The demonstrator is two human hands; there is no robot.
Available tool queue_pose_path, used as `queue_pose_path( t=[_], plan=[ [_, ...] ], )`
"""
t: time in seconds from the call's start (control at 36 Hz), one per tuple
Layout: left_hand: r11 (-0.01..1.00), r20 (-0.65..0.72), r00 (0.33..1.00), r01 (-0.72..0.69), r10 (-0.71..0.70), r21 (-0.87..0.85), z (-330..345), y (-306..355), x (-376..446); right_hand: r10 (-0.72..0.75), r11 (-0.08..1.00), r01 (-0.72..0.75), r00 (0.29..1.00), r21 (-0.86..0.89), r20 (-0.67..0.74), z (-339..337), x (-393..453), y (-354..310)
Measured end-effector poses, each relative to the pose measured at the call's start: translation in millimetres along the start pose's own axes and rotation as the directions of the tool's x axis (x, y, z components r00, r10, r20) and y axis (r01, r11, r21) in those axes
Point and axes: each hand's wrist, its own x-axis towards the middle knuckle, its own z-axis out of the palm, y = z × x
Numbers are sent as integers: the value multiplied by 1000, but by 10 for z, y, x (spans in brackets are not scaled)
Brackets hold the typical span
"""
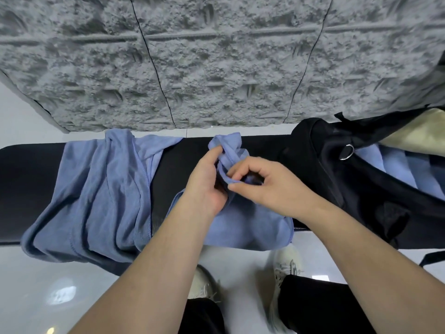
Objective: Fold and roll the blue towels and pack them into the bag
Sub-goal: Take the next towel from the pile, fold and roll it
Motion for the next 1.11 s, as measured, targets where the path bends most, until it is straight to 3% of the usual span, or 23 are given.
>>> queue_pose_path(
  t=[0.08,0.14,0.22,0.33,0.42,0.56,0.69,0.86,0.97,1.11],
  plan=[
    [1000,-28,1000,8,-7,23,4,-5,26,-22,993,24,999,-116,25,23,-10,33],
    [1000,-46,999,5,-4,10,11,-15,28,-34,985,27,999,-168,-38,33,18,55],
    [999,-49,998,-37,38,12,17,-45,43,16,999,-22,982,-29,-190,28,71,40],
    [999,24,999,-35,36,-12,38,-122,87,110,978,-57,958,201,-265,30,107,-38],
    [997,-1,999,-50,50,55,77,-197,156,133,967,-61,948,246,-288,51,133,-84],
    [950,-67,985,-131,156,282,40,-232,259,150,977,-61,883,206,-445,45,182,-110],
    [983,-41,984,-169,172,73,132,-191,47,250,947,-131,872,292,-420,-5,186,-44],
    [899,-19,973,-204,229,388,96,-138,-65,335,908,-167,841,385,-425,-23,196,16],
    [860,-21,972,-197,234,471,97,-50,-103,362,892,-150,802,427,-476,-94,208,70],
    [717,-97,863,-345,497,606,-92,117,-127,338,901,-85,754,426,-563,-216,192,127]
  ],
)
